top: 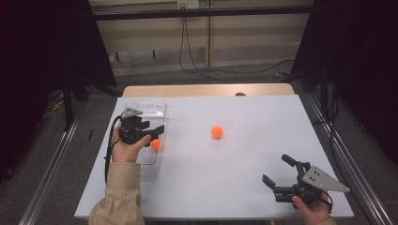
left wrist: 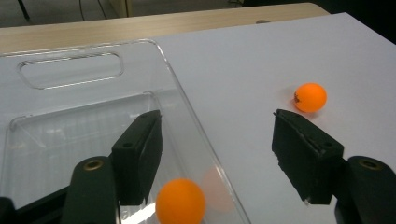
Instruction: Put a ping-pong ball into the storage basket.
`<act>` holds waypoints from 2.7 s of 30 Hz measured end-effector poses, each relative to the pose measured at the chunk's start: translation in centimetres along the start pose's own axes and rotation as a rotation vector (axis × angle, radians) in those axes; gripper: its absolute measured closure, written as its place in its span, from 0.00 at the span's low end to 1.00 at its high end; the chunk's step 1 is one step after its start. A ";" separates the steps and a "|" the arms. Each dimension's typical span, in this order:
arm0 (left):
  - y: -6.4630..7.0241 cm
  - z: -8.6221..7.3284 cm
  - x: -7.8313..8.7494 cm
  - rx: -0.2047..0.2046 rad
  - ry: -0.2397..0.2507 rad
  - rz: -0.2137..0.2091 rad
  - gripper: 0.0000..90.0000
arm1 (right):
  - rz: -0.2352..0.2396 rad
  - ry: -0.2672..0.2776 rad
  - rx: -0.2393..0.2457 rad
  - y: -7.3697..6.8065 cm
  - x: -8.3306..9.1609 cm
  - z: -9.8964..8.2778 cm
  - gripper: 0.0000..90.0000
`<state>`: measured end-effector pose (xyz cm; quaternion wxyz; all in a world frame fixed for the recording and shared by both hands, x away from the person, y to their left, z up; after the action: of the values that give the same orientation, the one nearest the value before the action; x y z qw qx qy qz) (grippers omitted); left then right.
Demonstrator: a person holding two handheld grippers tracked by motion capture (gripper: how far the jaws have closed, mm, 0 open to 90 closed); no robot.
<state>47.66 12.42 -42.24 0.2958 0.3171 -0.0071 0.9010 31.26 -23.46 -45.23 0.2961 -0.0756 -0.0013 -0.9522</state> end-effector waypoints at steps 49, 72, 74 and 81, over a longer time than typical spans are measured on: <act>8.8 0.0 -4.4 -0.101 -0.040 -0.123 0.11 | -0.005 0.000 0.000 0.2 0.1 0.0 0.02; 10.5 -0.8 -6.5 -0.141 -0.048 -0.124 0.10 | -0.003 0.000 0.001 0.1 -0.1 0.1 0.02; 10.7 -0.9 -6.6 -0.143 -0.049 -0.128 0.09 | -0.002 0.000 0.001 0.1 -0.1 0.0 0.02; 11.0 -1.2 -7.2 -0.163 -0.057 -0.126 0.09 | 0.000 0.000 0.004 0.1 -0.1 0.1 0.02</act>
<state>45.51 -0.20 -45.43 0.3763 0.3174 -0.0691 0.8677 31.47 -23.50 -45.21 0.2963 -0.0753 -0.0030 -0.9521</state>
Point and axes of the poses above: each handheld gripper's, and its own axes: x roughly backward along the jaws, z roughly out of its top, y roughly to its right, the point moved 10 cm from there along -x, roughly forward along the jaws, and after that the axes turned 1 degree about -z, right-handed, at the moved point
